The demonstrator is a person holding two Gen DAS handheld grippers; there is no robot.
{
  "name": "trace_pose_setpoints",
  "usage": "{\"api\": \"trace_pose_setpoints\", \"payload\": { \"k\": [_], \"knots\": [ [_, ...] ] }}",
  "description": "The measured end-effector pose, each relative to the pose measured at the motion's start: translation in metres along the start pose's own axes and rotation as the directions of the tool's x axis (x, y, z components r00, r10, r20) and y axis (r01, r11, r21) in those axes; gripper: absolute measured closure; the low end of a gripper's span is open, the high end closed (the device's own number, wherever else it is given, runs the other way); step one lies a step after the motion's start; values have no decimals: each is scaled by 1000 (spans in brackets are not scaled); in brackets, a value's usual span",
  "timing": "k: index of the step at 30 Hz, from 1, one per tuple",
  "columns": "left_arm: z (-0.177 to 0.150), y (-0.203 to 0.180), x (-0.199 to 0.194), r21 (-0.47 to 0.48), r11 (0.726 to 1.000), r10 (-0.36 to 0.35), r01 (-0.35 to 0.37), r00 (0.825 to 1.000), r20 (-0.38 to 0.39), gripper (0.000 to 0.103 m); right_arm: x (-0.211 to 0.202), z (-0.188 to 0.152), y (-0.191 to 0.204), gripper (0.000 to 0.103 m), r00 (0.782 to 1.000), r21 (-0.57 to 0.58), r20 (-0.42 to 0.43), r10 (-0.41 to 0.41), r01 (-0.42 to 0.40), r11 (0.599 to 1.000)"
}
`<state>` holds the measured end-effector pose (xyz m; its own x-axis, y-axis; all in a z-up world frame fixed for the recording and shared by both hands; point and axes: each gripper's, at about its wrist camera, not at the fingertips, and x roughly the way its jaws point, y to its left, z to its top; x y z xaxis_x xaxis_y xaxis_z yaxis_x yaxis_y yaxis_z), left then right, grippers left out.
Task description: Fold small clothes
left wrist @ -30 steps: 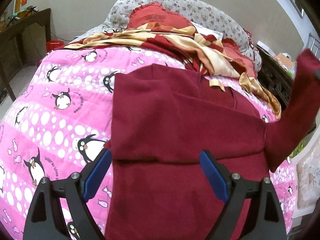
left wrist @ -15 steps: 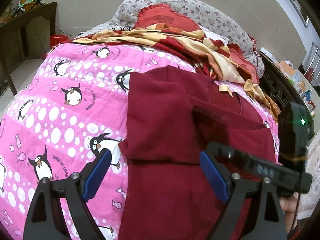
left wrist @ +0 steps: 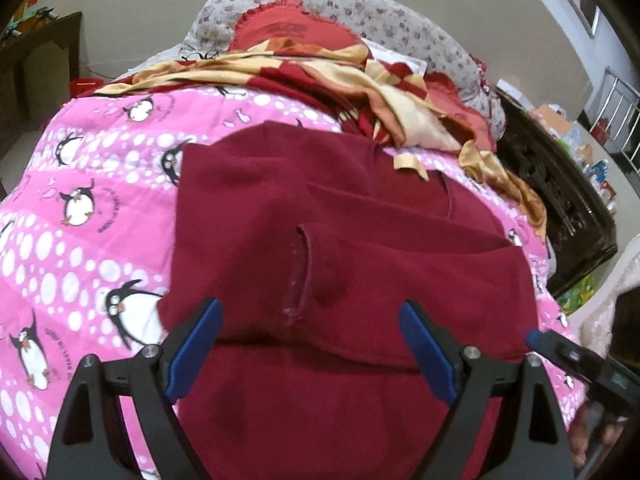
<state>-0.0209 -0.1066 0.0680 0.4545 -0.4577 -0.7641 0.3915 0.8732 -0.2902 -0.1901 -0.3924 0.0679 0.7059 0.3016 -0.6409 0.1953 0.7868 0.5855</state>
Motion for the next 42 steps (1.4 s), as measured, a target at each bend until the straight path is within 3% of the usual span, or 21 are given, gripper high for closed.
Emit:
{"api": "trace_pose_setpoints", "payload": {
  "k": [1,3,5,6,8,12,18,20,25,28,31,34,36,38,39,42],
  "knots": [
    [1,-5,6,10,1000,-7,7,1000,-4,12,-6,-3,-6,43,1000,11,12,-14,14,1000],
    [2,-13,16,48,999,-19,20,1000,-23,35,-14,-6,-16,43,998,28,32,-56,56,998],
    [4,-23,29,109,994,24,-17,998,-64,83,-20,-6,-27,43,995,53,38,-93,91,994],
    [6,-27,32,131,991,25,-15,997,-73,85,-24,-6,-35,43,993,72,45,-106,103,992],
    [9,-32,26,145,989,1,7,998,-56,86,-35,-3,-46,43,990,105,60,-127,120,987],
    [35,-38,-16,170,985,-52,41,997,61,86,-42,8,-59,42,984,163,97,-148,131,978],
    [63,-14,-42,113,992,-67,52,989,130,86,-36,40,-78,29,957,203,132,-259,230,952],
    [58,-6,-36,100,995,-40,28,992,118,86,-22,51,-89,25,959,225,105,-262,233,946],
    [28,12,-3,103,992,63,-68,997,42,86,15,64,-104,24,960,230,8,-279,270,935],
    [18,20,10,92,992,83,-84,996,14,86,28,68,-100,25,966,198,-9,-257,254,947],
    [14,24,16,87,992,86,-87,996,11,86,17,73,-84,71,946,123,76,-315,304,945],
    [13,25,21,79,992,99,-101,995,28,85,2,77,-72,75,916,87,177,-359,349,933],
    [11,26,28,73,992,105,-105,994,7,78,6,79,-77,75,897,88,165,-410,400,912],
    [8,27,34,72,992,101,-99,995,-23,66,16,78,-88,80,852,92,121,-510,502,860],
    [6,27,34,79,992,103,-101,994,-23,66,18,76,-93,80,847,102,100,-522,514,852],
    [3,23,24,105,988,116,-114,993,-7,61,-1,68,-97,80,886,155,112,-449,431,889]
  ]
}}
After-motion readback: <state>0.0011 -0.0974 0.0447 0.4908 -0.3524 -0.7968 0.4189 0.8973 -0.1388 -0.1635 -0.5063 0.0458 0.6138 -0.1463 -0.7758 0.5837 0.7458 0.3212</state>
